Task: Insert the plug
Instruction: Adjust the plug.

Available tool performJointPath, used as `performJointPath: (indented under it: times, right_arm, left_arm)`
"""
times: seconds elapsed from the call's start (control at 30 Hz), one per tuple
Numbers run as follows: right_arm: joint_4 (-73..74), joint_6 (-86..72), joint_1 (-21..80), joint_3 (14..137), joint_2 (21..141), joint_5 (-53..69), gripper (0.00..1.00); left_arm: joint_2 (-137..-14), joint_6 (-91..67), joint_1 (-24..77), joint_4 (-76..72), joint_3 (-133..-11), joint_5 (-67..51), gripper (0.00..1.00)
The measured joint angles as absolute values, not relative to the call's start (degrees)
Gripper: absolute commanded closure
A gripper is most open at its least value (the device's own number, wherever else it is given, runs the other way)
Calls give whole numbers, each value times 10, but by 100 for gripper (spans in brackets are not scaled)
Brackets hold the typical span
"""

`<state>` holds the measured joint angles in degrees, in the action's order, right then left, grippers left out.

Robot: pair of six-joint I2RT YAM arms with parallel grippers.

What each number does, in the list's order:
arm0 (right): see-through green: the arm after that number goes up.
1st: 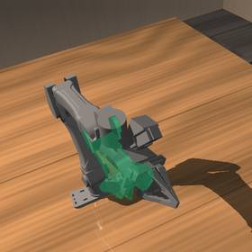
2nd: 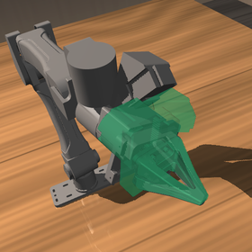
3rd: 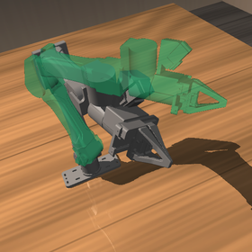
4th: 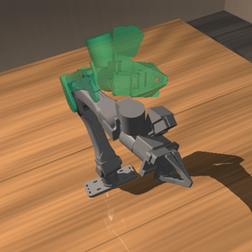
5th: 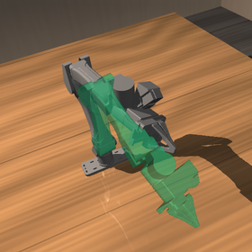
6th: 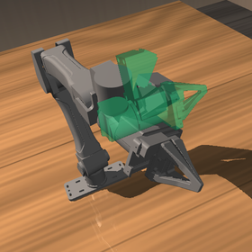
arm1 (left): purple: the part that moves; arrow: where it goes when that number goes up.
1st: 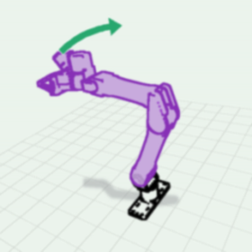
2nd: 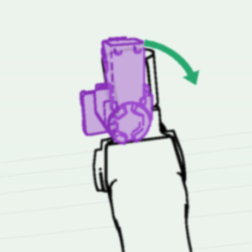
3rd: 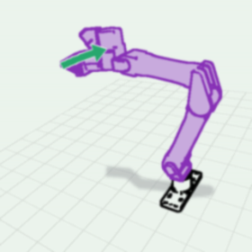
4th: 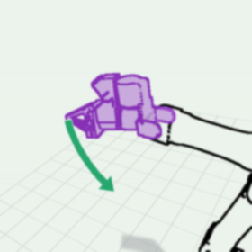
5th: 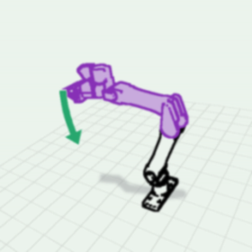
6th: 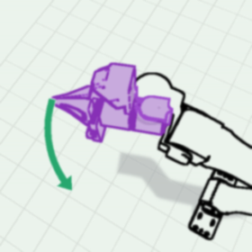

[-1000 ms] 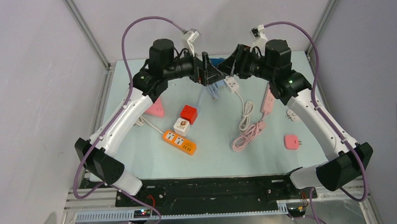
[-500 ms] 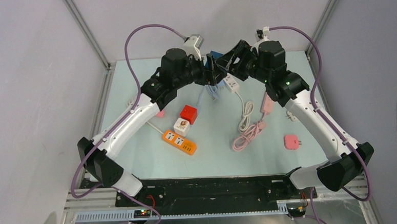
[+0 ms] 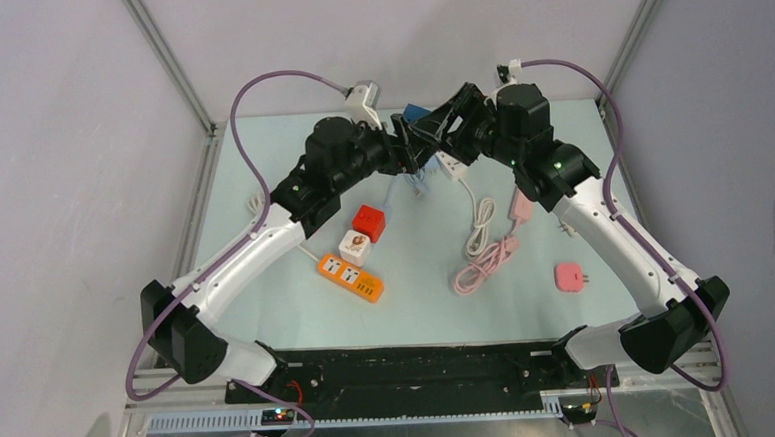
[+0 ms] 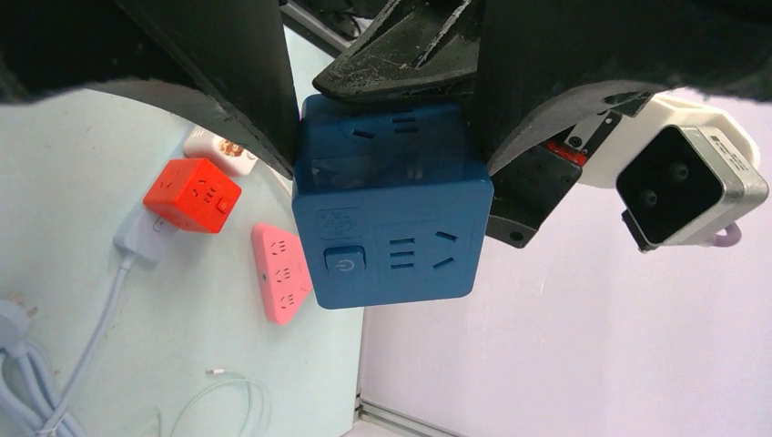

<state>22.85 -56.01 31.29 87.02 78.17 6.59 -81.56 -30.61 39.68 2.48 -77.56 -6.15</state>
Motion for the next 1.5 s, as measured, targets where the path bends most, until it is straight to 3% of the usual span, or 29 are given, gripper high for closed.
performJointPath:
  times: [0.17, 0.27, 0.33, 0.43, 0.47, 0.53, 0.6, 0.63, 0.7, 0.77, 1.1, 1.5]
  right_arm:
    - [229, -580, 313, 870, 782, 76, 67]
    - [229, -587, 312, 870, 785, 90, 67]
    - [229, -593, 309, 870, 789, 100, 67]
    - [231, -602, 307, 870, 797, 109, 67]
    - [233, -604, 306, 870, 799, 111, 66]
    - [238, -606, 305, 872, 803, 118, 57]
    - [250, -602, 300, 885, 812, 129, 40]
    - [258, -597, 295, 896, 819, 141, 27]
    - [268, -581, 288, 914, 828, 160, 13]
    - [271, -552, 277, 922, 830, 175, 6]
    - [248, -343, 146, 929, 823, 402, 2]
    - [327, -51, 196, 967, 804, 590, 2]
  left_arm:
    - [-807, -305, 400, -7, -757, -46, 16]
    - [-800, -303, 401, -23, -747, -35, 24]
    - [-794, -299, 402, -30, -739, -32, 34]
    - [-793, -284, 402, -30, -735, -33, 63]
    - [-793, -284, 403, -30, -733, -30, 69]
    - [-793, -282, 403, -30, -729, -31, 90]
    - [-793, -283, 403, -30, -728, -31, 99]
    - [-793, -283, 402, -31, -728, -31, 99]
    - [-793, -281, 402, -38, -728, -33, 100]
    - [-789, -280, 399, -42, -720, -41, 100]
    - [-784, -285, 352, -38, -706, -197, 100]
    - [-783, -232, 340, -7, -736, -462, 100]
